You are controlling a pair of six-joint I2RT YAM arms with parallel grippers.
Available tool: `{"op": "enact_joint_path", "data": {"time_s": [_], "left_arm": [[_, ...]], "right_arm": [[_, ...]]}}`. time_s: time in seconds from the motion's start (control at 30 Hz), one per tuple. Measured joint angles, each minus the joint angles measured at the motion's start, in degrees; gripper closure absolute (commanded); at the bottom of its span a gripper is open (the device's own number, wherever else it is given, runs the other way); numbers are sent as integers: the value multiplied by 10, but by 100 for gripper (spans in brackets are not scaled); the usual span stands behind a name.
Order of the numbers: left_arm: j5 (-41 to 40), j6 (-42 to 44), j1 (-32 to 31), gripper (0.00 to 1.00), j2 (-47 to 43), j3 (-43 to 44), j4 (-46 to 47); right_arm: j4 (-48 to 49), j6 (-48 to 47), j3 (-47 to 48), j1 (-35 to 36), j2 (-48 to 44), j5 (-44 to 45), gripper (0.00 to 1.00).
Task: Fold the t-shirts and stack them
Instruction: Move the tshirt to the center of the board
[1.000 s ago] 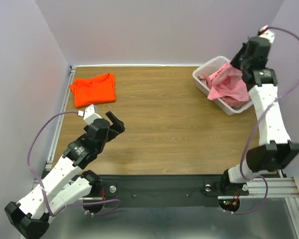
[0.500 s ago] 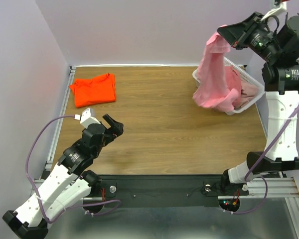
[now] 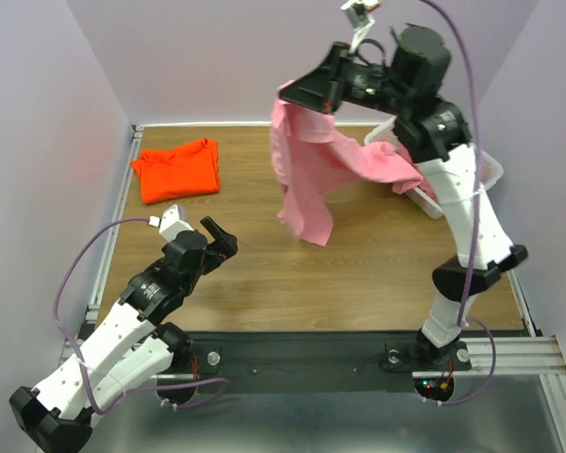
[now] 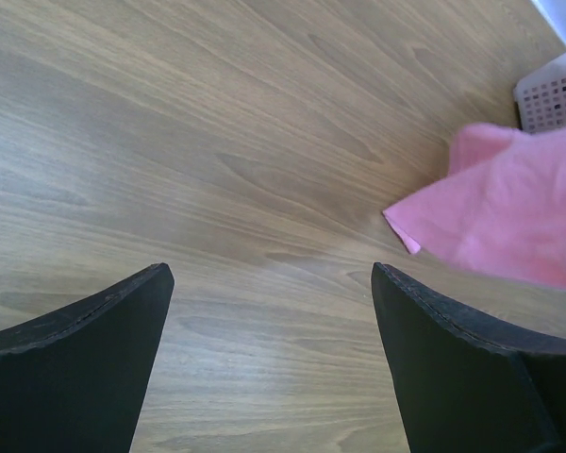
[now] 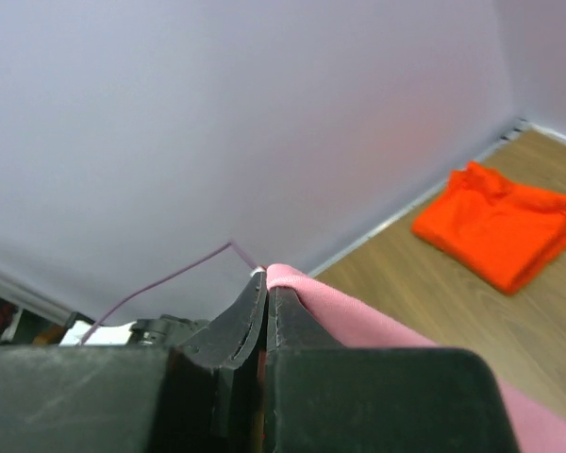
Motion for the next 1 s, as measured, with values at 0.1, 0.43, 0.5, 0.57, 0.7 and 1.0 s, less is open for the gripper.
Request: {"op": "enact_joint_path", "data": {"time_s": [0.1,0.43,0.5,0.57,0.7,1.0], "left_arm": [[1,-10,0,1,4,0,-1],[-6,-45,0,1,-22,1,-26],[-9,-49,0,1,-32,2,-36],[-12,-53,0,1,-44,3,-45],[-15,-60,0,1,-70,5,-61],[7,-66,0,1,-113,5,-70]], "right_arm": [[2,-8,72,69,63,27,99],[83,-14,95,175,150,92,100],[97,-15,94,177,155,108,100],[116,-26,66,177,143,135,100],[135,-59,-154,176,18,265,100],[154,-33,-654,16,-290,449,100]]}}
